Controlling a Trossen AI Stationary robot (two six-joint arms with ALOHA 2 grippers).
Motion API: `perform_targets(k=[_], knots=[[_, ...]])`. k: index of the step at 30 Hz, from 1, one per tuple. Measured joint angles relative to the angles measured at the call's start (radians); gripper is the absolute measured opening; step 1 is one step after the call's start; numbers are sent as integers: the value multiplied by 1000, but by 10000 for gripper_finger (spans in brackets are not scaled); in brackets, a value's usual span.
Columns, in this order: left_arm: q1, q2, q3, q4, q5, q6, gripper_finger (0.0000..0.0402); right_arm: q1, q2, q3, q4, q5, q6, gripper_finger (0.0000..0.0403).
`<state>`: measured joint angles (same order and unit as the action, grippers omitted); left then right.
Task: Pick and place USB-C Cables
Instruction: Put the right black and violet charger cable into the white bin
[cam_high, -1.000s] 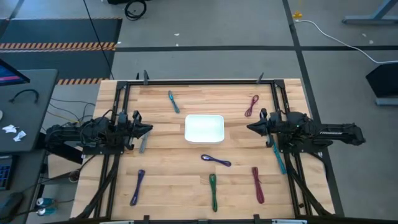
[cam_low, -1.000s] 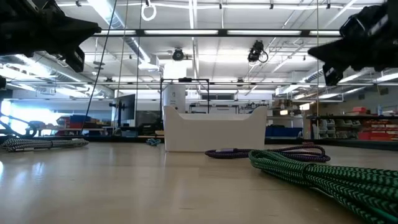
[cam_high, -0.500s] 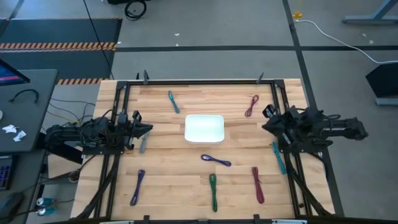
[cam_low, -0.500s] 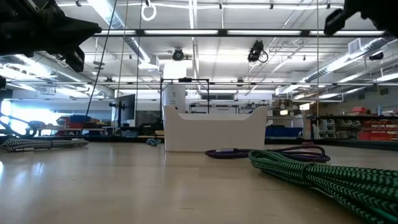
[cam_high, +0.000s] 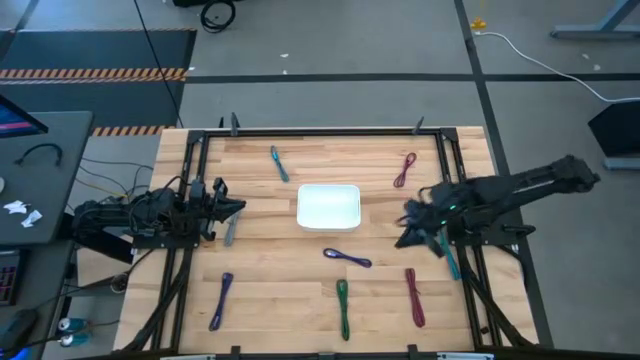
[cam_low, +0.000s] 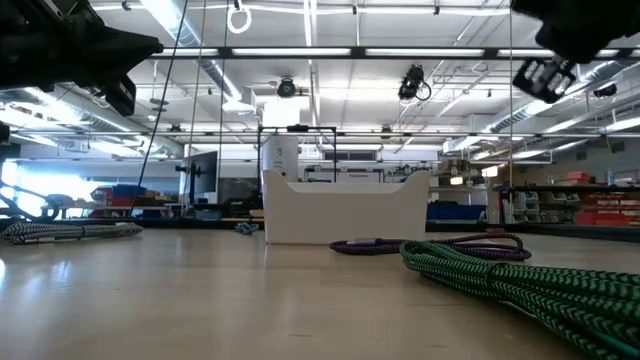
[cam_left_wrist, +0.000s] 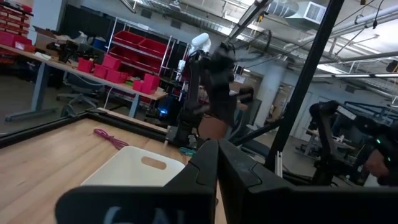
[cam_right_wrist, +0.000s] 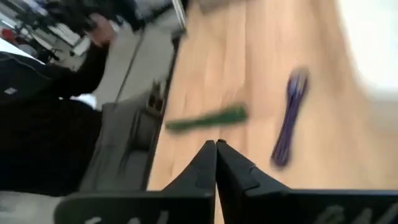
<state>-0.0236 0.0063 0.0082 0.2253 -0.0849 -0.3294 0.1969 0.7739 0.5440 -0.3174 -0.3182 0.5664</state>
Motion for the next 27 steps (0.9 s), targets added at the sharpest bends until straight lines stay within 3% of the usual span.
perform_targets(k=[4,8,16,20,27], knots=[[0,0,0,-1,0,1,18,33,159,-25,125,-48,86,47],[0,0,0,-8,0,1,18,69,298,-27,253,-18,37,102],[0,0,0,-37,0,2,9,173,552,-27,450,340,-206,201],[0,0,0,-39,0,2,15,196,673,-27,509,538,-160,230],[0,0,0,-40,0,3,14,207,846,-28,646,561,-102,239]])
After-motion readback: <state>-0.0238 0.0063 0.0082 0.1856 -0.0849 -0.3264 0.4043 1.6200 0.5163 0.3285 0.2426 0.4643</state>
